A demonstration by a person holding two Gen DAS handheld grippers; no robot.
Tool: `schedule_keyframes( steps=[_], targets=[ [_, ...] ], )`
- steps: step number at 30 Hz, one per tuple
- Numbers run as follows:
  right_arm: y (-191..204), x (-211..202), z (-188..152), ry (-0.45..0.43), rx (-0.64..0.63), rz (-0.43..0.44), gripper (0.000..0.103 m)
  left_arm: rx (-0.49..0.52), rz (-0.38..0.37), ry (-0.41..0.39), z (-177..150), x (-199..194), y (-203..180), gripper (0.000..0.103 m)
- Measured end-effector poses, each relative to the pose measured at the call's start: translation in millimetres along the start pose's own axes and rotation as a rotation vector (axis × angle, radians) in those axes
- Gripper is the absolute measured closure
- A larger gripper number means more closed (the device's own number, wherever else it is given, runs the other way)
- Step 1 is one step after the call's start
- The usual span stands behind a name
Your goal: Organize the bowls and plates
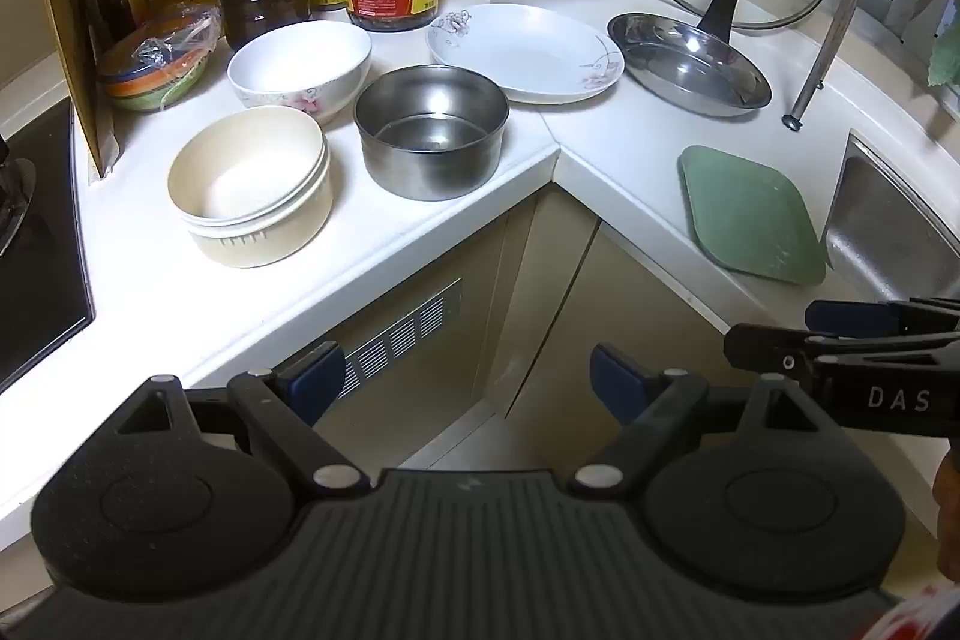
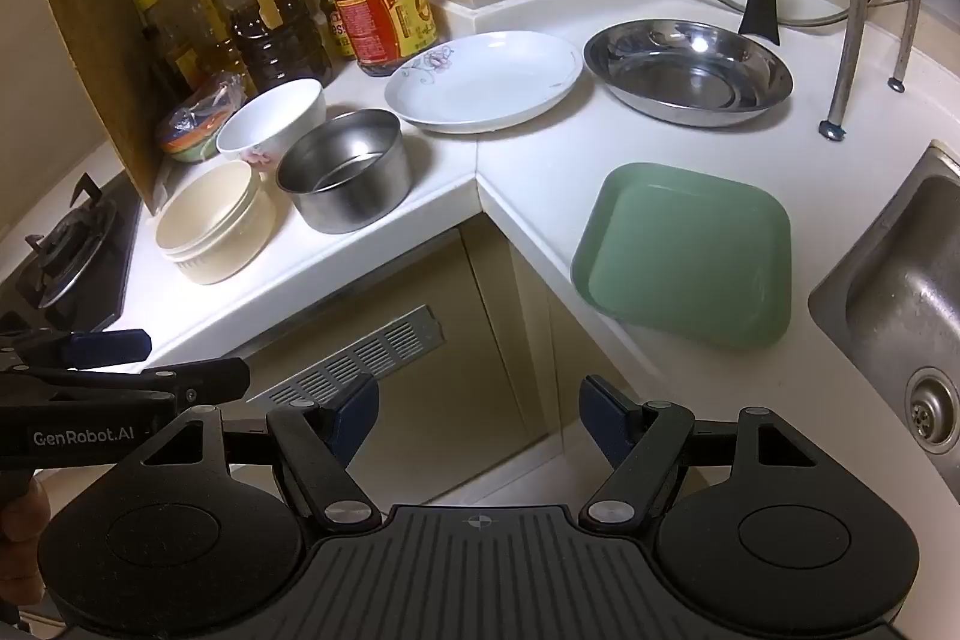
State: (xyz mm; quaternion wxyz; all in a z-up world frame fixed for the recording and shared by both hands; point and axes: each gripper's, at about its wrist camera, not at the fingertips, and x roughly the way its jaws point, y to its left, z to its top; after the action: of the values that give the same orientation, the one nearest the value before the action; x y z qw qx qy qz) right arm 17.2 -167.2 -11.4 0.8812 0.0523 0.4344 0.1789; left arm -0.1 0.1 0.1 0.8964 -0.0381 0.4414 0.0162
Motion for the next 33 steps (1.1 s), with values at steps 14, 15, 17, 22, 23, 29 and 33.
schedule_keyframes(
  steps=[14,15,17,22,23,29,33],
  targets=[
    [-0.5,0.0,2.5,-0.002,-0.002,-0.002,0.029,0.001,0.002,0.0,-0.1,0.0,0.3,0.016],
    [-0.6,-0.1,2.6,-0.003,-0.003,-0.002,0.029,0.001,0.002,0.001,-0.1,0.0,0.2,0.016],
    [-0.7,-0.2,2.9,-0.004,-0.003,-0.002,0.029,0.001,0.003,0.001,-0.1,-0.2,0.2,0.016],
    [-0.9,0.0,3.6,-0.004,-0.004,-0.001,0.029,0.001,0.003,0.0,-0.1,-0.2,0.3,0.016],
    [-1.0,0.0,3.7,-0.005,-0.004,-0.001,0.029,0.001,0.003,-0.001,-0.2,-0.2,0.3,0.016],
    [-1.3,-0.1,4.5,-0.006,-0.004,-0.001,0.029,0.001,0.002,-0.001,-0.3,-0.4,0.4,0.016],
    [-2.1,-0.7,5.1,-0.006,-0.004,-0.002,0.029,0.001,0.002,-0.002,-0.3,-0.4,0.2,0.016]
  ],
)
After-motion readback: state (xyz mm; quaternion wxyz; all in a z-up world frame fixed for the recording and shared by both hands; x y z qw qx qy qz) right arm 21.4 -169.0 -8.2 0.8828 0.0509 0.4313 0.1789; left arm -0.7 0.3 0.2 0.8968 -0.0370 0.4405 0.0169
